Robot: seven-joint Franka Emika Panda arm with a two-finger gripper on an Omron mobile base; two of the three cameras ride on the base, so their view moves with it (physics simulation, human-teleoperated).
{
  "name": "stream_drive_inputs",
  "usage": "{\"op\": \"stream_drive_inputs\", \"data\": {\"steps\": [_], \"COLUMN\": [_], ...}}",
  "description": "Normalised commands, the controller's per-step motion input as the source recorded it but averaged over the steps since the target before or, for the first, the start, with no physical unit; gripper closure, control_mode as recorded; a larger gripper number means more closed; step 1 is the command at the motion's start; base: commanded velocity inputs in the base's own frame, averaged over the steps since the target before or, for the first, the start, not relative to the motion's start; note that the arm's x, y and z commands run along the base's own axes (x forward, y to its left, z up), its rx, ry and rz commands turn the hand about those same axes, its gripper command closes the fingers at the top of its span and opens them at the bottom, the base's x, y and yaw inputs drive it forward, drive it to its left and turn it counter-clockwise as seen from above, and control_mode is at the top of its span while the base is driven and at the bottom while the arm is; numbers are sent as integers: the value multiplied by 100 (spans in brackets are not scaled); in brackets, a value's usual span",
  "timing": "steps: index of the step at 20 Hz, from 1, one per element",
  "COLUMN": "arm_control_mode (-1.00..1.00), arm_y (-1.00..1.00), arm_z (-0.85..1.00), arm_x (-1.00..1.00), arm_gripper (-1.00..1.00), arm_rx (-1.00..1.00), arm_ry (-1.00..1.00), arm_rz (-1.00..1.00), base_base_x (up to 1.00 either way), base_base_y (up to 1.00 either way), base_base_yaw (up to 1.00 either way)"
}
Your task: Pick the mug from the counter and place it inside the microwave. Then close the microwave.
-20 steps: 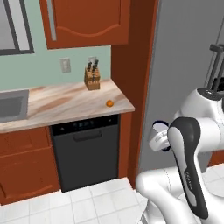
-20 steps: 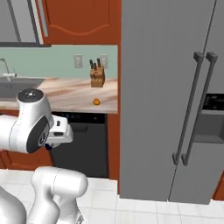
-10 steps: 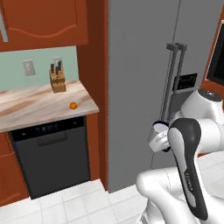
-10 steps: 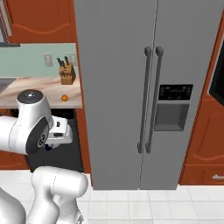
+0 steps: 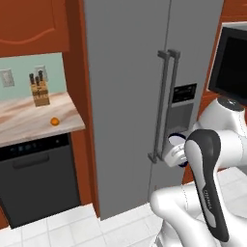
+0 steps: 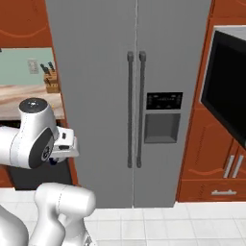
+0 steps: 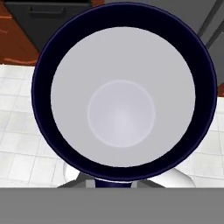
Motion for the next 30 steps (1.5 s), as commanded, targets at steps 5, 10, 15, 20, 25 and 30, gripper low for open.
{"op": "stream_drive_inputs", "data": {"steps": [5,10,15,20,25,30], "arm_control_mode": [100,100,100,100,100,100], "arm_y": [0,0,0,0,0,0], "arm_z": [0,0,0,0,0,0], "arm_x": [0,0,0,0,0,0], "arm_gripper": [100,100,100,100,100,100], "arm_rx": [0,0,0,0,0,0], "arm_ry": [0,0,0,0,0,0], "arm_rz": [0,0,0,0,0,0], "base_base_x": [1,0,-16,-11,-32,-36], "base_base_y": [-77,-67,-63,-94,-100,-100], "base_base_yaw": [0,0,0,0,0,0]}}
